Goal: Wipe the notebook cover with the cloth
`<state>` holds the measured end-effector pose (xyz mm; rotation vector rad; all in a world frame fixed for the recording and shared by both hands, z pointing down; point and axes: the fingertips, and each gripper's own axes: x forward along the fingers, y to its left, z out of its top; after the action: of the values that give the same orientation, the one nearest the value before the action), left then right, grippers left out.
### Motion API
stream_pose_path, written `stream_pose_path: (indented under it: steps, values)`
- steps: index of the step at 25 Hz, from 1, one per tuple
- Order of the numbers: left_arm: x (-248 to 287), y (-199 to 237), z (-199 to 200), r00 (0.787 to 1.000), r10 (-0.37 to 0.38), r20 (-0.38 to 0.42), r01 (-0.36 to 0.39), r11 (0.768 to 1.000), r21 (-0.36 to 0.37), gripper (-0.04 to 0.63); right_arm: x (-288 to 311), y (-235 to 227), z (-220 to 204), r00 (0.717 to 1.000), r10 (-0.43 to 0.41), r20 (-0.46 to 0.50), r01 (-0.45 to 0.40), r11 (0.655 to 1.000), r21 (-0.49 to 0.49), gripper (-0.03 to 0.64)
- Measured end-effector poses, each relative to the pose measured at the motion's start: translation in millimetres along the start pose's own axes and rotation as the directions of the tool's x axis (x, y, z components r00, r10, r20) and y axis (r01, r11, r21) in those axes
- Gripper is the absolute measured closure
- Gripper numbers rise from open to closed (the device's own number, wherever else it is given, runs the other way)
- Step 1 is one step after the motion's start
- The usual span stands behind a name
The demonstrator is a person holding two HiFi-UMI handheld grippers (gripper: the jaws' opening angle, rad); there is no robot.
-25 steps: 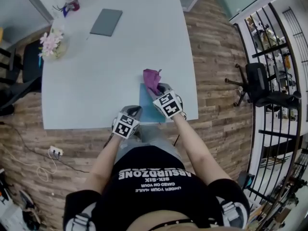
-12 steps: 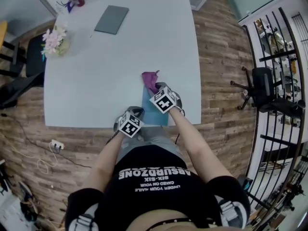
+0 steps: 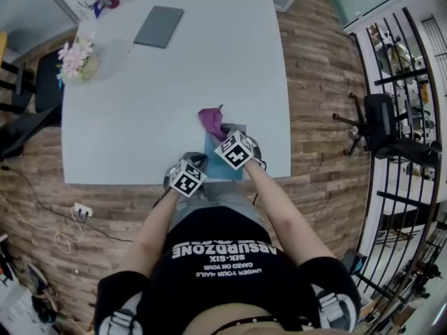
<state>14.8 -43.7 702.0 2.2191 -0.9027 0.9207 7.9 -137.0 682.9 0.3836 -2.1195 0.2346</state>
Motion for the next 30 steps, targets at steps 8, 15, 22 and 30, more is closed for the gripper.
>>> stream_pose_path:
  steps: [8, 15, 22, 30]
  values:
    - [1.1, 1.5, -3.5, 1.000, -0.009, 0.020, 0.009, 1.000, -0.003, 0.578, -6.7, 33.4, -12.9, 0.999, 0.019, 0.029, -0.020, 0.999, 0.040, 0.534]
    - [-0.1, 4.7, -2.6, 0.998, -0.062, 0.026, 0.063, 0.997, -0.035, 0.578, -13.0, 60.3, -27.8, 0.998, 0.023, 0.057, -0.029, 0.995, 0.094, 0.534]
    - [-0.7, 2.1, -5.7, 0.999, -0.044, 0.014, 0.045, 0.999, -0.009, 0.578, -21.9, 85.3, -40.1, 0.998, 0.026, 0.060, -0.034, 0.990, 0.138, 0.534]
    - [-1.0, 6.4, -5.8, 0.996, -0.083, 0.017, 0.084, 0.995, -0.062, 0.578, -30.4, 110.6, -52.7, 0.993, 0.058, 0.105, -0.091, 0.932, 0.351, 0.534]
